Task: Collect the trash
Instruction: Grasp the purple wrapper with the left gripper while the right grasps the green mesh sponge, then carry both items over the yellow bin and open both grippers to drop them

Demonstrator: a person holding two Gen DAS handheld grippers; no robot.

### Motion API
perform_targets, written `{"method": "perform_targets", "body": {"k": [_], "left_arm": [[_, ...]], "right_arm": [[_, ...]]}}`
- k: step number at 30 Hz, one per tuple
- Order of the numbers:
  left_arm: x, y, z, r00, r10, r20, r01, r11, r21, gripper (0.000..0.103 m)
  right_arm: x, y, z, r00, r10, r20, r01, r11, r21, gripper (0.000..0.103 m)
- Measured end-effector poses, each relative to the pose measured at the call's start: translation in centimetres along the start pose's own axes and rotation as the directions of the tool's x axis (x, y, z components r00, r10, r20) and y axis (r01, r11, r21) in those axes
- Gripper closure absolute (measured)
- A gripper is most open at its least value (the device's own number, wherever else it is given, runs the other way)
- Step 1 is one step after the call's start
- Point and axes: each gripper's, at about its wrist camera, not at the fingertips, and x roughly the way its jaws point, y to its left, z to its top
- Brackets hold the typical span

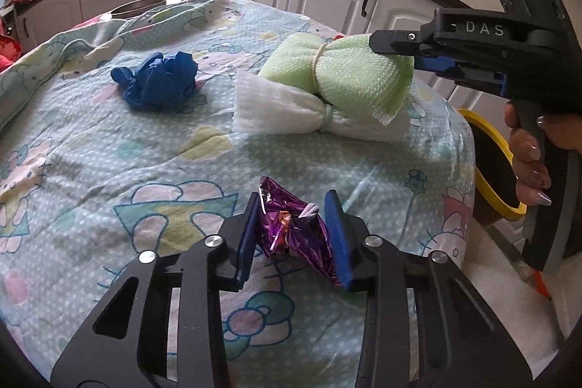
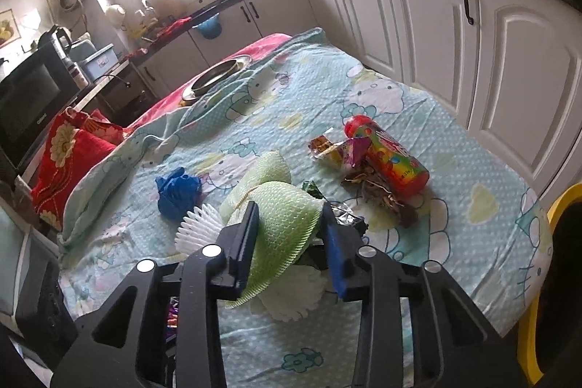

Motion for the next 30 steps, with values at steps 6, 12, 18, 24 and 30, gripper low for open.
{"method": "perform_targets", "body": {"k": [6, 12, 18, 24, 30], "left_arm": [[-0.5, -0.1, 0.1, 1.000, 0.002, 0.012, -0.002, 1.000, 0.002, 0.080], [-1.3, -0.5, 0.6, 1.000, -0.006, 0.030, 0.006, 1.000, 0.002, 0.083], [-2.2, -1.6, 1.4, 0.998, -0.013, 0.065, 0.012, 1.000, 0.020, 0.085], [-3.1, -2.7, 2.6, 0.994, -0.019, 0.106, 0.015, 0.999, 0.040, 0.085], [-3.6, -3.9, 3.9, 0.990, -0.033, 0.135, 0.024, 0.998, 0.063, 0.085]], "right_arm": [[-1.5, 0.9, 0.0, 0.998, 0.030, 0.054, -0.028, 0.999, -0.031, 0.076], [-3.6, 1.4, 0.2, 0.993, 0.027, 0.117, -0.021, 0.998, -0.057, 0.077], [-5.8, 0.8, 0.2, 0.986, 0.009, 0.169, 0.001, 0.998, -0.058, 0.077], [-7.7, -0.3, 0.3, 0.977, -0.011, 0.215, 0.021, 0.999, -0.042, 0.077], [-9.6, -1.7, -0.1, 0.971, -0.032, 0.239, 0.039, 0.999, -0.028, 0.077]]}}
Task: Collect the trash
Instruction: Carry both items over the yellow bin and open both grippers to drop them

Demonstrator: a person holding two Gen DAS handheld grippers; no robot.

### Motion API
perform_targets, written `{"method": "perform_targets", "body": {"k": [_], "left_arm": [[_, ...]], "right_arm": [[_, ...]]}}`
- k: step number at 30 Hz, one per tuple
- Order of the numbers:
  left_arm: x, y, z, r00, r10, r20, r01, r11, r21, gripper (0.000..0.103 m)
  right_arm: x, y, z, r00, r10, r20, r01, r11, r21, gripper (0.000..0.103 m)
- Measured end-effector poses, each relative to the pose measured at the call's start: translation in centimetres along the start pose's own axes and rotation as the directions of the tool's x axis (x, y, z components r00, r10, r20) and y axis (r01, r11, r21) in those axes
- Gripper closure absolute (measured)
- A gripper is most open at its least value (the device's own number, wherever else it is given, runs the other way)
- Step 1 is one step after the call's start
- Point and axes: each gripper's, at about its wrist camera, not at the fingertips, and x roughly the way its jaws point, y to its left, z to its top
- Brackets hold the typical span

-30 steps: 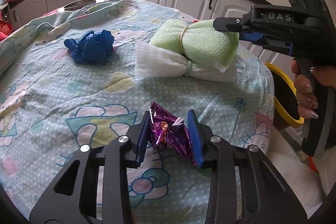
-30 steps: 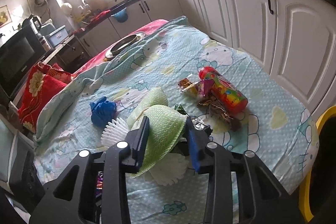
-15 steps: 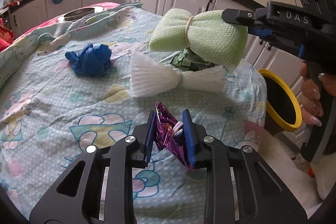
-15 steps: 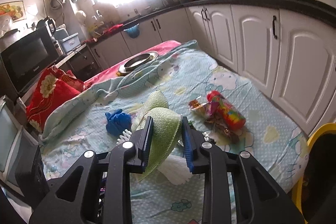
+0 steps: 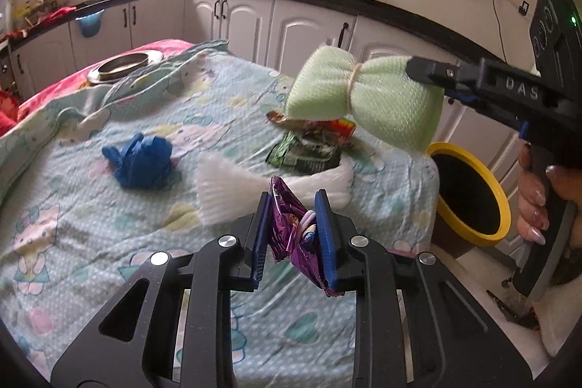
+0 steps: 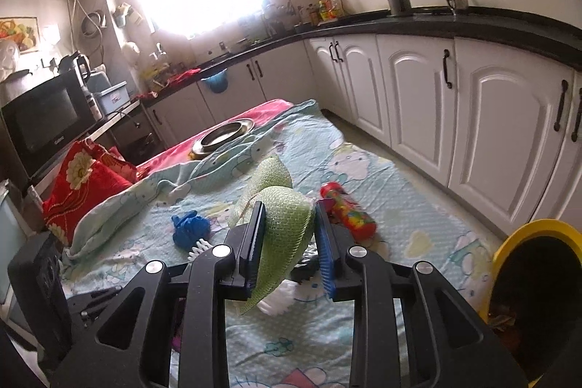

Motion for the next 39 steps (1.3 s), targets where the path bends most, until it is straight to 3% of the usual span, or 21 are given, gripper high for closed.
{"method": "perform_targets", "body": {"k": [14, 39], "left_arm": [[1.0, -4.2, 3.6, 0.997, -0.055, 0.062, 0.052, 0.997, 0.048, 0.085], [3.8, -11.6, 7.0, 0.981, -0.173, 0.084, 0.160, 0.977, 0.142, 0.085]], "right_arm": [[-4.5, -3.6, 0.6, 0.995, -0.079, 0.066, 0.078, 0.997, 0.018, 0.077], [-11.5, -10.3, -0.2, 0.964, -0.232, 0.130, 0.215, 0.968, 0.131, 0.077]]}}
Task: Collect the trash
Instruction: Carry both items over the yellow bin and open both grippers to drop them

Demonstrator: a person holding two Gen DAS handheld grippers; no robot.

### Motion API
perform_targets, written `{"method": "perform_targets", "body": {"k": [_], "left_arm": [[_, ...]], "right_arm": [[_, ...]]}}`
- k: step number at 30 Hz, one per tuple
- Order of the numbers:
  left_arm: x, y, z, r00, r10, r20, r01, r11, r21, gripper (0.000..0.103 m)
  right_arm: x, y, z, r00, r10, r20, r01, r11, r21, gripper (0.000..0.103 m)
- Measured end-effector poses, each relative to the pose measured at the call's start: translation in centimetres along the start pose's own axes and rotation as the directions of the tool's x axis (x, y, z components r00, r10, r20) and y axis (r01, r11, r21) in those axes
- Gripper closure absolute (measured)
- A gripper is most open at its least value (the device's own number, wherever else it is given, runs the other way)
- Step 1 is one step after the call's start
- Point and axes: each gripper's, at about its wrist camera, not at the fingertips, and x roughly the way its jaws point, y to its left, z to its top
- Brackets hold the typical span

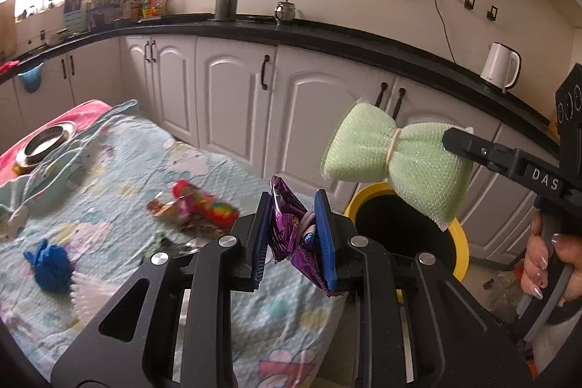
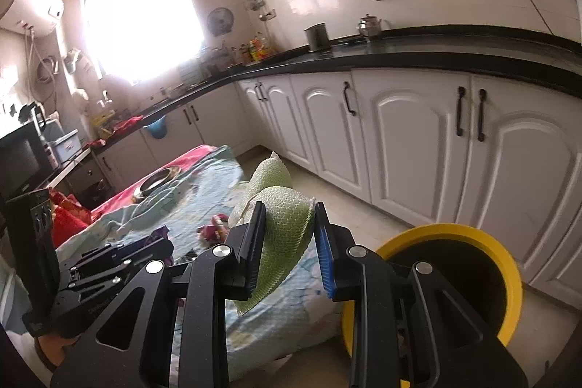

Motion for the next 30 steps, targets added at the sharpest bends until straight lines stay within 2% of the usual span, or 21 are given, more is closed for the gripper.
{"method": "perform_targets", "body": {"k": [10, 22, 30], "left_arm": [[2.4, -2.7, 0.7, 0.998, -0.067, -0.013, 0.067, 0.998, -0.009, 0.085], [5.3, -6.8, 0.5, 0.990, -0.134, -0.038, 0.135, 0.990, 0.027, 0.085], [7.4, -8.7, 0.1, 0.984, -0.170, -0.059, 0.172, 0.984, 0.035, 0.085]], "right_arm": [[-2.0, -4.4, -0.6, 0.995, -0.103, 0.016, 0.102, 0.993, 0.056, 0.077], [-3.5, -8.3, -2.3, 0.974, -0.227, 0.014, 0.225, 0.971, 0.078, 0.077], [-3.9, -10.1, -3.9, 0.959, -0.282, -0.006, 0.281, 0.955, 0.092, 0.077]]}}
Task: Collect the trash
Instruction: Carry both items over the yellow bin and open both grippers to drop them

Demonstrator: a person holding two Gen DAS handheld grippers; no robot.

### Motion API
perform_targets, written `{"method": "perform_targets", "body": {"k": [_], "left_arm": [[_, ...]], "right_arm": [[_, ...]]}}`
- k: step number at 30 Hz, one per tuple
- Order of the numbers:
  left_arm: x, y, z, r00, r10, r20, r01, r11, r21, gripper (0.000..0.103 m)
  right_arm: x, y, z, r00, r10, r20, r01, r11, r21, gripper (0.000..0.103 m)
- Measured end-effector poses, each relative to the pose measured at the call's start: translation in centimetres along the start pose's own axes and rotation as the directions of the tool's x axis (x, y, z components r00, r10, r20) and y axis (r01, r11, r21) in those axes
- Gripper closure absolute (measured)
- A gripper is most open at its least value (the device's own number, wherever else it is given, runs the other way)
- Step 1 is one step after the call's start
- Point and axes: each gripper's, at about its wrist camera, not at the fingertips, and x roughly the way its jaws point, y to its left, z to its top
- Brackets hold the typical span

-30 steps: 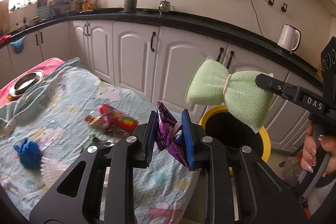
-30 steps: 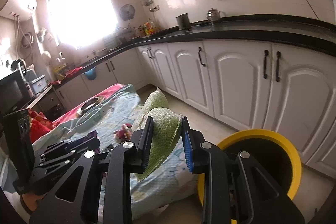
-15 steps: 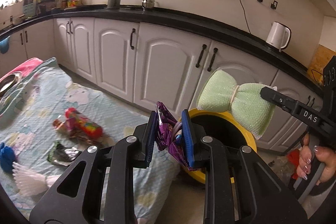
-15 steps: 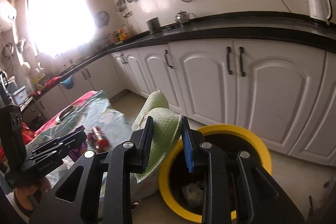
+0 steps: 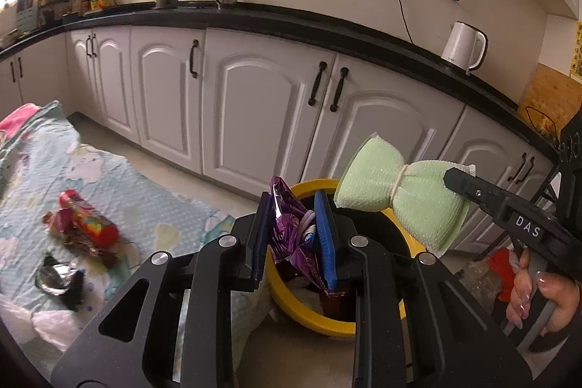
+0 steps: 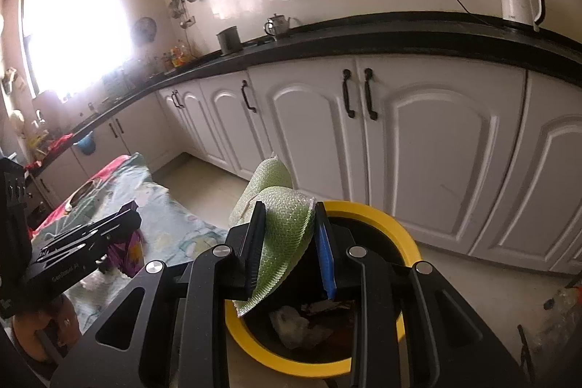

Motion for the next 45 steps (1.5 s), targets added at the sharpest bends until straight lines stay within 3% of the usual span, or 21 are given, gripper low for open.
{"method": "perform_targets", "body": {"k": [15, 33, 45], "left_arm": [[4.8, -1.6, -0.1, 0.998, -0.038, -0.044, 0.039, 0.999, 0.019, 0.085], [10.7, -1.8, -0.5, 0.988, -0.047, -0.149, 0.047, 0.999, -0.003, 0.084], [12.3, -1.7, -0.7, 0.979, -0.054, -0.198, 0.052, 0.999, -0.011, 0.079]], "right_arm": [[1.6, -1.3, -2.1, 0.994, -0.096, -0.056, 0.095, 0.995, -0.032, 0.077], [4.4, -2.7, -4.4, 0.977, -0.120, -0.176, 0.118, 0.993, -0.021, 0.077], [4.9, -2.8, -4.7, 0.971, -0.117, -0.208, 0.117, 0.993, -0.013, 0.075]]}}
